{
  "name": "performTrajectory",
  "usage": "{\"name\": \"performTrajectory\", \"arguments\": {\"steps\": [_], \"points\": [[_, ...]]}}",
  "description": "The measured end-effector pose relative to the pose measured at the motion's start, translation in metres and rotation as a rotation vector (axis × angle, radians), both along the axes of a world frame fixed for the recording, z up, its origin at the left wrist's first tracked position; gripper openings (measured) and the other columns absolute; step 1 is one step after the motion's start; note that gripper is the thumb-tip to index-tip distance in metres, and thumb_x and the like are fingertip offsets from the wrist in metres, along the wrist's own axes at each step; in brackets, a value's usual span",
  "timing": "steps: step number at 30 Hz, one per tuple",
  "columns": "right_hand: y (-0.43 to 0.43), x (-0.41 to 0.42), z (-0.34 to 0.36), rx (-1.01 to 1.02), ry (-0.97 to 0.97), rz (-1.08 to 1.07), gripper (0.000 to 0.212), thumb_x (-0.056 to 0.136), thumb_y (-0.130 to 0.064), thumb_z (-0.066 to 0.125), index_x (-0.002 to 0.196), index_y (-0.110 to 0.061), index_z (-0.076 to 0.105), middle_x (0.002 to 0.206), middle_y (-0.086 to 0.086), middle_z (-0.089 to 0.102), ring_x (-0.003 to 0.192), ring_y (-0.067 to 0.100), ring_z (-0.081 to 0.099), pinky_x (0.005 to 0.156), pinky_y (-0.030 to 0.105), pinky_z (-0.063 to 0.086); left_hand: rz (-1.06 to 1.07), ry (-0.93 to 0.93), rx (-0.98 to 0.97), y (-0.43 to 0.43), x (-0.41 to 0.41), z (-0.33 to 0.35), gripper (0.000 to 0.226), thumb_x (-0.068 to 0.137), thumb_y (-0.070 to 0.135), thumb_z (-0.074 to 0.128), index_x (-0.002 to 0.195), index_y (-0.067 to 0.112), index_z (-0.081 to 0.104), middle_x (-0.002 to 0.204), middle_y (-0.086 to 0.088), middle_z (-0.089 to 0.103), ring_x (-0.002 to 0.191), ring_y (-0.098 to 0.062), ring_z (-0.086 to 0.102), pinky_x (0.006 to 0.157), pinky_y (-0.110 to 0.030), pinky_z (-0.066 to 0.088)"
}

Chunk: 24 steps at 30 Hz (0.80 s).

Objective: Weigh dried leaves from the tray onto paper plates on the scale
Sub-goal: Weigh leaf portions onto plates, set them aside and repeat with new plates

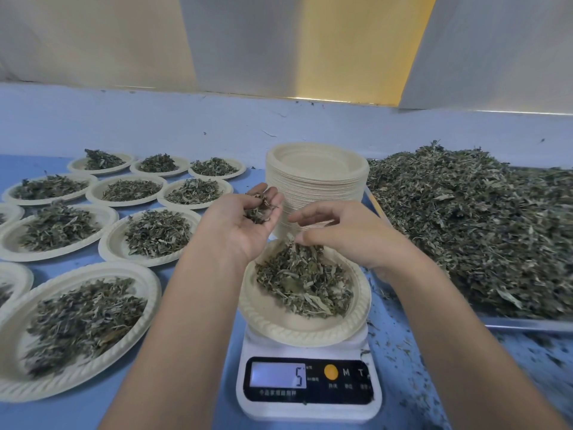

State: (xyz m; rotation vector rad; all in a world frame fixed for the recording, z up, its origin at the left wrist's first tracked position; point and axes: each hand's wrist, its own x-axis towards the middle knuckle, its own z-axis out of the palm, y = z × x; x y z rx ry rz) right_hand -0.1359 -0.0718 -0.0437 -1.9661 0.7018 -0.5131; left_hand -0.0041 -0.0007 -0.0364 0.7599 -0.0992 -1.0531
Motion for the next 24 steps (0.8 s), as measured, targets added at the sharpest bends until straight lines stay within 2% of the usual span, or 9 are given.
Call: {"name": "performTrajectory", "arguments": {"steps": [1, 3, 5, 8, 13, 16, 20, 22, 24], "points": [[0.0, 0.001, -0.001, -0.002, -0.046, -0.024, 0.019, 0.081, -0.01, 0.069, 0.095, -0.024, 0.071, 0.087, -0.012, 0.068, 0.072, 0.006, 0.057, 0.061, 0.039, 0.05, -0.007, -0.002, -0.001, 0.0, -0.001, 0.0, 0.026, 0.095, -0.008, 0.03, 0.09, -0.003, 0.055, 0.087, -0.016, 0.059, 0.079, -0.023, 0.06, 0.084, -0.032, 0.049], [-0.002, 0.003, -0.004, -0.055, -0.139, -0.08, 0.015, 0.084, -0.012, 0.067, 0.091, -0.025, 0.072, 0.068, -0.019, 0.065, 0.062, -0.006, 0.056, 0.058, 0.016, 0.046, -0.021, -0.013, -0.002, 0.0, -0.002, 0.001, 0.025, 0.094, -0.008, 0.031, 0.09, -0.003, 0.055, 0.086, -0.015, 0.059, 0.078, -0.023, 0.06, 0.089, -0.031, 0.049], [-0.003, 0.006, -0.007, -0.101, -0.215, -0.132, 0.013, 0.085, -0.014, 0.067, 0.087, -0.025, 0.073, 0.061, -0.02, 0.061, 0.056, -0.012, 0.051, 0.057, 0.005, 0.038, -0.035, -0.035, 0.004, 0.0, -0.003, 0.001, 0.024, 0.093, -0.008, 0.033, 0.089, -0.002, 0.056, 0.086, -0.015, 0.06, 0.078, -0.022, 0.061, 0.089, -0.031, 0.049], [-0.002, 0.009, -0.009, -0.105, -0.307, -0.18, 0.01, 0.084, -0.017, 0.069, 0.086, -0.026, 0.071, 0.064, -0.017, 0.062, 0.061, -0.008, 0.053, 0.063, 0.011, 0.041, -0.054, -0.06, 0.017, -0.001, -0.006, 0.002, 0.023, 0.093, -0.005, 0.037, 0.087, 0.0, 0.058, 0.086, -0.014, 0.061, 0.078, -0.021, 0.062, 0.085, -0.03, 0.049], [0.004, 0.015, -0.009, -0.098, -0.394, -0.139, 0.023, 0.078, -0.018, 0.076, 0.099, -0.026, 0.069, 0.091, -0.007, 0.072, 0.08, 0.003, 0.067, 0.078, 0.027, 0.052, -0.072, -0.074, 0.012, -0.005, -0.012, 0.006, 0.02, 0.094, 0.006, 0.043, 0.081, 0.001, 0.058, 0.08, -0.012, 0.059, 0.073, -0.018, 0.058, 0.075, -0.026, 0.05], [0.007, 0.018, -0.01, -0.114, -0.438, -0.142, 0.028, 0.076, -0.016, 0.078, 0.101, -0.023, 0.07, 0.089, -0.008, 0.072, 0.078, 0.009, 0.068, 0.081, 0.035, 0.055, -0.06, -0.103, 0.015, -0.009, -0.017, 0.008, 0.027, 0.097, 0.02, 0.045, 0.078, 0.005, 0.057, 0.079, -0.008, 0.06, 0.077, -0.015, 0.057, 0.075, -0.023, 0.048], [0.009, 0.019, -0.011, -0.12, -0.482, -0.122, 0.027, 0.075, -0.014, 0.078, 0.084, -0.036, 0.066, 0.074, -0.024, 0.067, 0.07, 0.0, 0.064, 0.076, 0.027, 0.055, -0.067, -0.149, 0.049, -0.013, -0.019, 0.005, 0.033, 0.099, 0.027, 0.041, 0.077, 0.01, 0.058, 0.082, -0.005, 0.06, 0.077, -0.014, 0.056, 0.086, -0.026, 0.046], [0.009, 0.02, -0.011, -0.111, -0.494, -0.128, 0.028, 0.075, -0.013, 0.078, 0.085, -0.036, 0.065, 0.074, -0.024, 0.068, 0.071, 0.0, 0.065, 0.074, 0.023, 0.055, -0.067, -0.17, 0.056, -0.014, -0.02, 0.003, 0.03, 0.099, 0.02, 0.041, 0.078, 0.009, 0.06, 0.083, -0.006, 0.058, 0.077, -0.014, 0.054, 0.096, -0.028, 0.042], [0.01, 0.021, -0.011, -0.099, -0.509, -0.131, 0.028, 0.074, -0.01, 0.078, 0.086, -0.033, 0.067, 0.079, -0.018, 0.071, 0.075, 0.004, 0.066, 0.077, 0.023, 0.056, -0.065, -0.164, 0.04, -0.015, -0.021, 0.003, 0.027, 0.098, 0.013, 0.042, 0.08, 0.006, 0.06, 0.084, -0.007, 0.056, 0.084, -0.018, 0.056, 0.098, -0.03, 0.042]]}}
